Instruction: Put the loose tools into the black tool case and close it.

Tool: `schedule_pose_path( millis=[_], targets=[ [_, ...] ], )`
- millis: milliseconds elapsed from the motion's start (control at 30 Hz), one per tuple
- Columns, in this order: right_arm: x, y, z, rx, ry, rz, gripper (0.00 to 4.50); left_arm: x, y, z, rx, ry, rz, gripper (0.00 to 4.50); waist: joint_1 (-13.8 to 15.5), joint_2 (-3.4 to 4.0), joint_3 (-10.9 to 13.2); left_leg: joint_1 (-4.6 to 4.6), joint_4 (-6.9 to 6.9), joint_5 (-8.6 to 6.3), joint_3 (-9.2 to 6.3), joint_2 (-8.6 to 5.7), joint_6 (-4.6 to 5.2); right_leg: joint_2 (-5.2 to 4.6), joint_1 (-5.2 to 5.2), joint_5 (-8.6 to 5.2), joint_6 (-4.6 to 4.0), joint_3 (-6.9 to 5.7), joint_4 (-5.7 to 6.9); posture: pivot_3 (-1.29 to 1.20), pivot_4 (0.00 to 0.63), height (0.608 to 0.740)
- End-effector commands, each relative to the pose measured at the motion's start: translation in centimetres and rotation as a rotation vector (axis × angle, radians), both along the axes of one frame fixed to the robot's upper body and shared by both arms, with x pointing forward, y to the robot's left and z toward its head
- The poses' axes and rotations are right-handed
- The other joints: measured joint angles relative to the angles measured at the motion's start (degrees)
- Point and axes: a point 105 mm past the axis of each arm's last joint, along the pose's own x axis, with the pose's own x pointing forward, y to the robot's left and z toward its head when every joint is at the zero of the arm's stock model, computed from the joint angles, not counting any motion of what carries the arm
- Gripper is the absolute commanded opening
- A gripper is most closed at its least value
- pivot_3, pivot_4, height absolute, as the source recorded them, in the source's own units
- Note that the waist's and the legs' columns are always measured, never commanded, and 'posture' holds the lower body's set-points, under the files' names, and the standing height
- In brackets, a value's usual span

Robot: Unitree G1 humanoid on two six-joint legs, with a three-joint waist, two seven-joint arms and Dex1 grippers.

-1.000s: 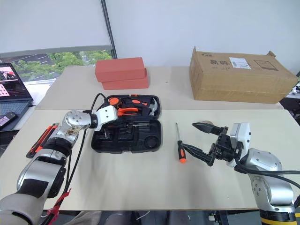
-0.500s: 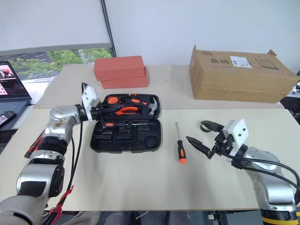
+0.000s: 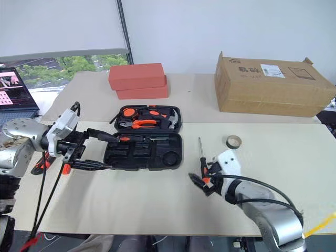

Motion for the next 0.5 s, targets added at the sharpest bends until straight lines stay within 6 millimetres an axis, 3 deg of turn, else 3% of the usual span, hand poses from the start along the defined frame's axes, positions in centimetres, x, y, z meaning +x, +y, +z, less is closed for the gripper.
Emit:
schedule_pose_path(
  millis=[33, 100, 133, 200, 400, 500],
  targets=[
    [0.1, -0.2, -1.0, -0.055, 0.031, -0.054, 4.5, -0.3, -0.4, 0.4, 0.038, -0.081, -0.047, 4.47, 0.0, -0.01, 0.0, -0.01, 0.0, -0.01, 0.01, -0.01, 0.01, 0.0, -0.02, 0.0, 0.0, 0.0, -0.01, 0.0, 0.15, 0.711],
    [0.3, -0.1, -1.1, -0.068, 0.02, -0.063, 4.5, -0.2, -0.5, 0.5, 0.033, -0.087, -0.05, 4.47, -0.1, -0.01, 0.0, -0.07, 0.0, 0.0, 0.01, -0.01, 0.0, 0.04, -0.07, 0.0, 0.0, -0.02, -0.01, 0.0, 0.15, 0.711],
    [0.4, 0.0, -1.1, -0.071, 0.017, -0.064, 4.0, -0.2, -0.5, 0.5, 0.037, -0.089, -0.05, 4.5, -0.3, -0.01, 0.0, -0.1, -0.01, 0.01, 0.01, 0.0, -0.03, 0.07, -0.13, 0.0, -0.01, -0.01, -0.01, 0.0, 0.15, 0.711],
    [0.6, 0.0, -1.1, -0.076, 0.012, -0.085, 3.52, -0.2, -0.4, 0.4, 0.045, -0.094, -0.049, 4.5, -0.6, -0.01, 0.0, -0.11, -0.02, 0.16, 0.02, 0.01, -0.27, 0.11, -0.13, -0.01, -0.01, -0.01, 0.0, 0.0, 0.15, 0.711],
    [1.7, -0.8, -0.3, -0.093, -0.042, -0.121, 1.37, 0.0, -0.4, 0.7, 0.027, -0.11, -0.042, 4.5, -0.6, -0.02, 0.0, -0.1, -0.03, 0.14, 0.03, 0.0, -0.24, 0.11, -0.12, -0.01, 0.0, -0.05, -0.02, 0.0, 0.15, 0.711],
    [2.7, -1.9, 1.2, -0.114, -0.108, -0.134, 1.01, 0.1, 0.2, 1.0, 0.009, -0.117, -0.001, 4.5, -0.6, -0.02, 0.0, -0.12, -0.03, 0.13, 0.03, 0.0, -0.23, 0.11, -0.14, -0.02, 0.0, -0.04, -0.02, 0.0, 0.15, 0.711]
  ],
)
